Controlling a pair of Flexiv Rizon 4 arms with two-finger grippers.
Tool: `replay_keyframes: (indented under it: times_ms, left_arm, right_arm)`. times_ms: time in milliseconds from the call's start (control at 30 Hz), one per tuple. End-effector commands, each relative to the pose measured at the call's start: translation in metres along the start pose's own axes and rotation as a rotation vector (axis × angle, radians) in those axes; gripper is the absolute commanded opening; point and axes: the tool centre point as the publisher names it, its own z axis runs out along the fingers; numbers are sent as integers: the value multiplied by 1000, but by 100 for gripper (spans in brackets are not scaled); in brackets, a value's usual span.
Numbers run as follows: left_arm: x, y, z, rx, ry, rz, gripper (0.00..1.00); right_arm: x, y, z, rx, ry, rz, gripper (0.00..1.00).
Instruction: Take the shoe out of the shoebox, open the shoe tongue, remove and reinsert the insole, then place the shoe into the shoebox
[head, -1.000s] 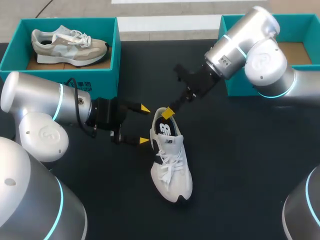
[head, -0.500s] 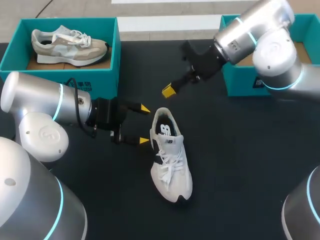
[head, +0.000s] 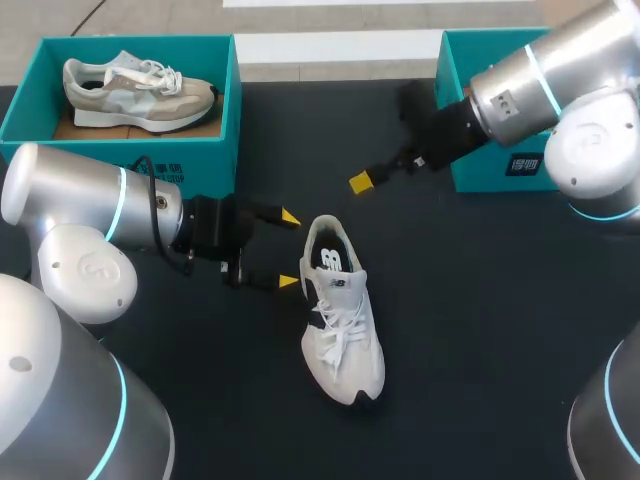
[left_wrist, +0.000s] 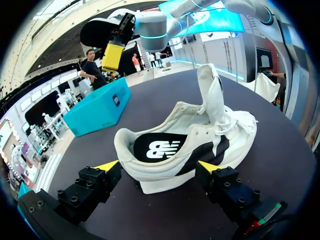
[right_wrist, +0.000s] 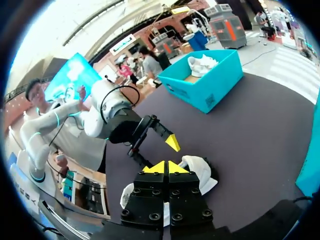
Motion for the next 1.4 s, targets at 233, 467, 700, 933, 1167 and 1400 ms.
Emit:
replay_keyframes:
  times_ms: [233, 467, 700, 933, 1167, 1400]
  left_arm:
    - [-21, -12, -51, -67, -2, 3, 100]
    - [-32, -10, -83, -116, -33, 4, 100]
    - [-55, -5, -116, -150, -8, 18, 100]
    - [-70, 2, -137, -191, -7, 11, 100]
    - [-72, 3, -140, -210, -22, -5, 100]
    - [-72, 3, -140, -210, -22, -5, 100]
  right_arm:
    - [8, -13, -2, 69, -406, 92, 0]
    - [10, -21, 5, 205, -494, 112, 0]
    - [10, -21, 5, 205, -494, 112, 0]
    - [10, -21, 5, 205, -494, 112, 0]
    - [0, -24, 11, 167, -631, 226, 0]
    - [-7, -33, 36, 169, -832, 363, 0]
